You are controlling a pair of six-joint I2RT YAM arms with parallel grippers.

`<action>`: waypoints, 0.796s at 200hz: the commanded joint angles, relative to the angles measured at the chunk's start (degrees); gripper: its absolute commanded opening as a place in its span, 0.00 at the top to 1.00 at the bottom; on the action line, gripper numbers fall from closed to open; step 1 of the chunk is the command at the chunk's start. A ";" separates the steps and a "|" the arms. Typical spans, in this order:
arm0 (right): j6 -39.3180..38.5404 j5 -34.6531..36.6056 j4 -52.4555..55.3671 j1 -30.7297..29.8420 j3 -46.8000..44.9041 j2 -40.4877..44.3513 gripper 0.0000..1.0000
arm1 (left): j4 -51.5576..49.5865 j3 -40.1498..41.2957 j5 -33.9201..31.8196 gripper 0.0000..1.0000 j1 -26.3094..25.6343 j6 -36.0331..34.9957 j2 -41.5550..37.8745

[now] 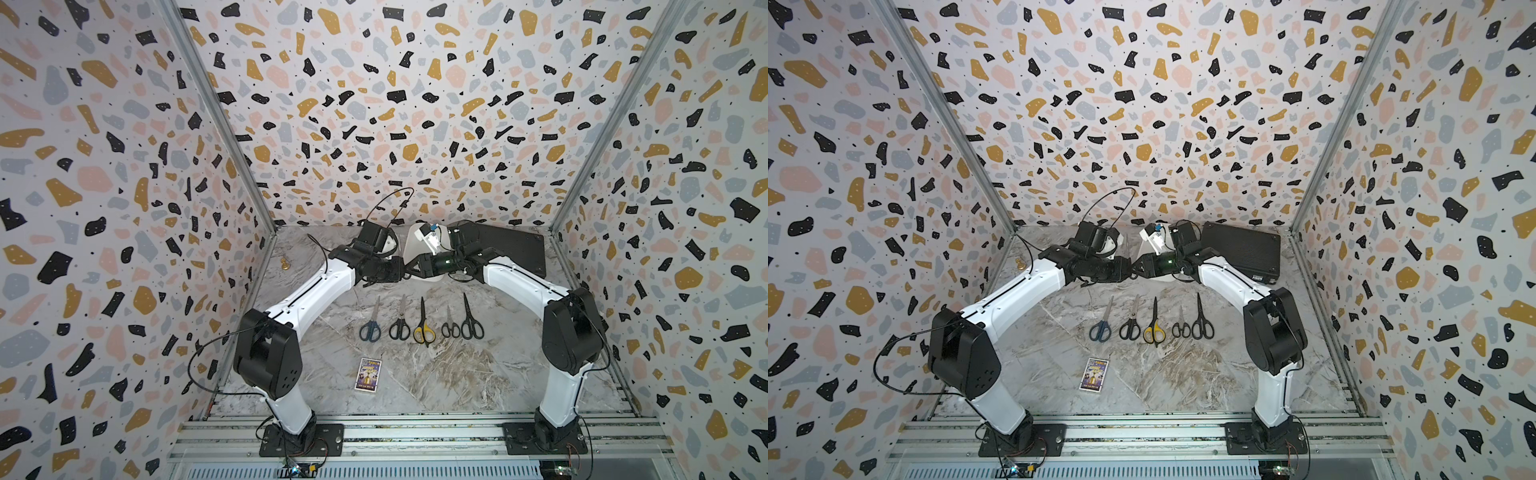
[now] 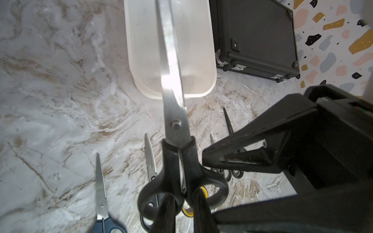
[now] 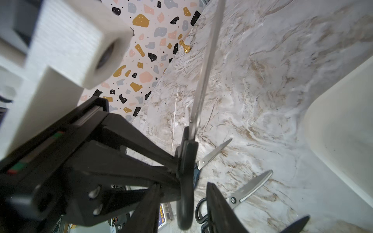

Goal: Take the scissors out of the storage box
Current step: Place the scissors at the center of the board.

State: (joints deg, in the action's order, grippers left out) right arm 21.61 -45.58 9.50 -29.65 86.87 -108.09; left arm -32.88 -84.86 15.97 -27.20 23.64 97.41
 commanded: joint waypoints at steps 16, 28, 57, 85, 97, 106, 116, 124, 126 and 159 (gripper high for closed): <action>0.10 -0.82 0.70 -0.26 1.06 0.81 0.68 | 2.61 0.32 0.46 1.00 -0.35 0.15 -2.04; 0.24 -1.15 0.97 -0.31 1.08 0.87 0.80 | 2.54 0.28 0.56 1.00 -0.34 0.27 -1.96; 1.88 -2.03 0.02 -0.31 -0.07 1.24 0.90 | 3.28 0.47 0.56 1.00 -0.39 0.62 -2.04; 5.01 -2.93 -3.42 -0.24 -2.93 2.14 0.94 | 3.69 0.46 0.55 1.00 -0.36 0.94 -2.31; 5.90 -2.85 -4.47 -0.25 -3.82 2.37 0.98 | 3.71 0.48 0.60 1.00 -0.33 0.95 -2.23; 6.27 -2.59 -4.85 -0.24 -4.23 2.53 1.00 | 3.70 0.46 0.77 1.00 -0.36 1.01 -2.14; 6.65 -1.95 -4.64 -0.31 -4.34 2.77 1.00 | 3.78 0.54 0.99 0.96 -0.38 0.93 -2.05; 7.05 -0.94 -4.47 -0.27 -4.41 3.08 1.00 | 3.86 0.61 1.13 0.85 -0.31 0.97 -2.00; 7.18 -0.74 -4.48 -0.22 -4.45 3.13 1.00 | 3.87 0.71 1.05 0.81 -0.35 0.97 -2.03; 8.58 4.85 -3.61 -0.10 -4.62 4.18 1.00 | 4.06 0.89 1.32 0.53 -0.35 1.04 -2.52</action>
State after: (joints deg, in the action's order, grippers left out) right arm 28.75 -44.71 4.80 -29.54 82.21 -107.37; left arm -32.56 -83.96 15.81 -27.05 24.84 97.36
